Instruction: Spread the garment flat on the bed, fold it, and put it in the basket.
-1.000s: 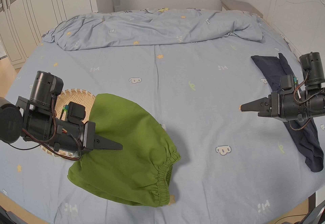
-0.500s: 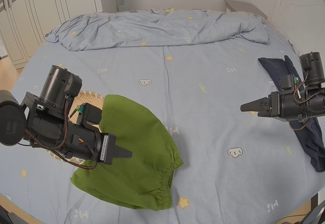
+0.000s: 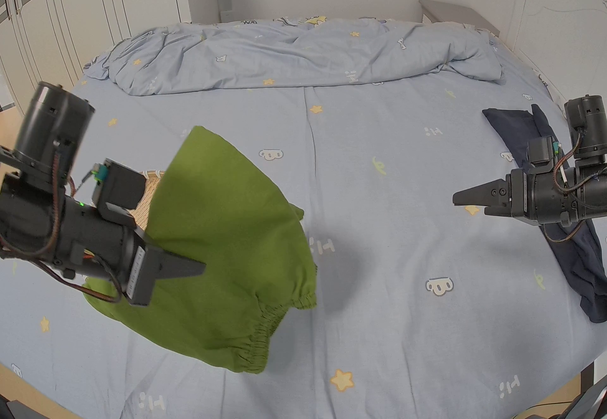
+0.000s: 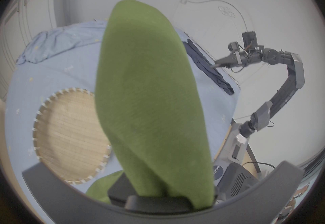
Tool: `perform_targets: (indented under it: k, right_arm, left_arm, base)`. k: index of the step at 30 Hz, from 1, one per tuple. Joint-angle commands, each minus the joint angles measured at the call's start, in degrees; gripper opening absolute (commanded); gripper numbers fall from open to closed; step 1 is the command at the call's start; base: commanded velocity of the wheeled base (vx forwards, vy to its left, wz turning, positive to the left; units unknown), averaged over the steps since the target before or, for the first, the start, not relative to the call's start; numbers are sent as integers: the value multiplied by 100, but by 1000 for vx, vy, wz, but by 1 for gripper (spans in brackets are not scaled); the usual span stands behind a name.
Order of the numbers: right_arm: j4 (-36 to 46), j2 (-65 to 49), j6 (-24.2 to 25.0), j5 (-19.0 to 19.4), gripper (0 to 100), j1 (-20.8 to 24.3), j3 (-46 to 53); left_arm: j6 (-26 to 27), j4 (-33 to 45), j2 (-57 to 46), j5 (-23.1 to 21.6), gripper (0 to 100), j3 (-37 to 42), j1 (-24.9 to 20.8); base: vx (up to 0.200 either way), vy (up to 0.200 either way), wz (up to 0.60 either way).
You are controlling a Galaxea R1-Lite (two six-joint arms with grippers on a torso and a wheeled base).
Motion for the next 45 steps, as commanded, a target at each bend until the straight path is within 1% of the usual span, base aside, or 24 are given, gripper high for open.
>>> perform_targets:
  k: [1,3,4,5,6,9,12,13,14,17,18,22,23,27,28,29,30,31,32,35,37,39,41,45]
  right_arm:
    - [5,-123,-2,4,100,2,0]
    - [5,-149,-2,4,100,2,0]
    - [5,-158,-2,4,100,2,-8]
    - [5,-158,-2,4,100,2,0]
    - [5,-158,-2,4,100,2,0]
    - [5,-158,-2,4,100,10,0]
    - [5,-149,-2,4,100,10,0]
    - [5,-149,-2,4,100,2,0]
    - [5,-149,-2,4,100,2,0]
    - [5,-149,-2,4,100,2,0]
    - [5,-149,-2,4,100,2,0]
    - [5,-158,-2,4,100,28,27]
    - [5,-158,-2,4,100,37,44]
    - [-3,-158,-2,4,100,89,88]
    - [-3,-158,-2,4,100,89,88]
    - [5,-176,-2,4,100,89,97]
    - [5,-185,-2,4,100,98,106]
    - [5,-185,-2,4,100,98,106]
    - [5,-273,7,4,100,98,123]
    - [5,-334,7,4,100,98,132]
    - [5,-325,7,4,100,89,115]
    - [-3,-325,7,4,100,81,115]
    - [-3,-308,7,4,100,81,115]
    - [-3,-308,7,4,100,89,123]
  left_arm:
    - [247,-15,-599,17,0,-133,639]
    - [265,-41,-696,17,0,-221,885]
    - [265,-41,-704,17,0,-221,893]
    - [265,-94,-757,-1,0,-247,1078]
    - [265,-94,-757,-1,0,-247,1078]
    - [239,-226,-775,-106,0,-344,1482]
    - [239,-287,-766,-229,0,-344,1658]
    - [239,-393,-748,-405,0,-344,1825]
    - [239,-393,-748,-405,0,-344,1825]
    - [212,-630,-581,-801,0,-344,2273]
    - [212,-639,-546,-827,0,-344,2317]
    - [212,-665,403,-1363,0,-282,2968]
    - [204,-656,596,-1425,0,-282,3047]
    - [195,-779,1915,-1653,0,-520,3891]
    - [195,-779,1915,-1653,0,-520,3891]
    - [160,-867,2556,-1803,0,-722,4154]
    - [142,-876,2838,-1838,0,-862,4242]
    - [142,-876,2838,-1838,0,-862,4242]
    - [133,-876,3321,-1847,0,-1108,4339]
    - [116,-876,3681,-1829,0,-1328,4374]
    - [-113,-876,4059,-1803,0,-1601,4418]
    - [-289,-876,4130,-1794,0,-1697,4418]
    - [-658,-867,4147,-1759,0,-1891,4444]
    - [-886,-867,4094,-1653,0,-1996,4427]
  base:
    - [0,0,0]
    - [0,0,0]
    - [0,0,0]
    - [0,0,0]
    - [0,0,0]
    - [0,0,0]
    - [0,0,0]
    - [0,0,0]
    - [0,0,0]
    - [0,0,0]
    - [0,0,0]
    - [0,0,0]
    - [0,0,0]
    - [0,0,0]
    - [0,0,0]
    - [0,0,0]
    - [0,0,0]
    - [0,0,0]
    - [0,0,0]
    - [0,0,0]
    - [0,0,0]
    - [0,0,0]
    - [0,0,0]
    - [0,0,0]
